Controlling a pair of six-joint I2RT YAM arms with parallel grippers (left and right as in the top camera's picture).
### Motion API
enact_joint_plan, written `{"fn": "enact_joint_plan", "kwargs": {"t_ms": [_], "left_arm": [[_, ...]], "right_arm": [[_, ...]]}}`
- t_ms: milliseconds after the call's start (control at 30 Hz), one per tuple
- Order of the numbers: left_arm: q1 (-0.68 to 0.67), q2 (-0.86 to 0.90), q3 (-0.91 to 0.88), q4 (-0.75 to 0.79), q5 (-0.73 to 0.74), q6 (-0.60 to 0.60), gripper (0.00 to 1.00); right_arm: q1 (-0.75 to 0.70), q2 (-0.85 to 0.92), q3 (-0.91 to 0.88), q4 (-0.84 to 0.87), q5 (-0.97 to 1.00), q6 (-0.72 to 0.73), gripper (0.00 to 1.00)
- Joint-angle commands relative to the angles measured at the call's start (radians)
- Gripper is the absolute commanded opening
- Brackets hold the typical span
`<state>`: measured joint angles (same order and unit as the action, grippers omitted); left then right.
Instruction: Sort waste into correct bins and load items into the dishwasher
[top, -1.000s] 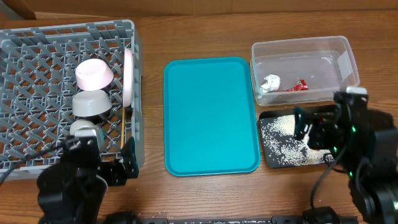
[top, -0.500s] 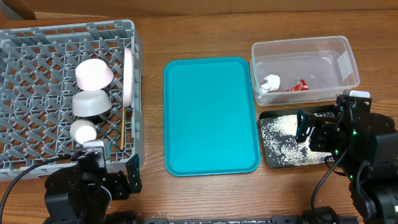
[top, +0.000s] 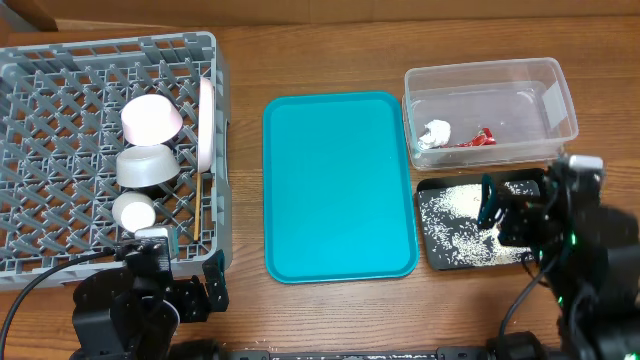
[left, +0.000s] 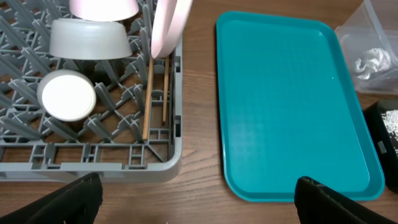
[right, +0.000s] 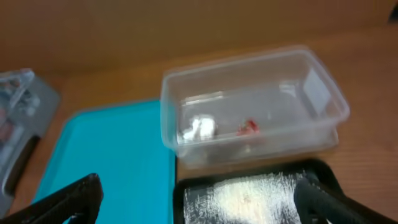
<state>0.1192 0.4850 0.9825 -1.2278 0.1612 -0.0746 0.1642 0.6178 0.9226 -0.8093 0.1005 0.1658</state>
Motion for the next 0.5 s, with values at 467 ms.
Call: {"fn": "enact_joint_plan", "kwargs": {"t_ms": [467], "left_arm": [[-0.003,-0.008,-0.007,0.001,0.012,0.016,1.0]], "right_arm": [[-0.101,-0.58,-0.747,0.753,-0.103,-0.017,1.0]]}}
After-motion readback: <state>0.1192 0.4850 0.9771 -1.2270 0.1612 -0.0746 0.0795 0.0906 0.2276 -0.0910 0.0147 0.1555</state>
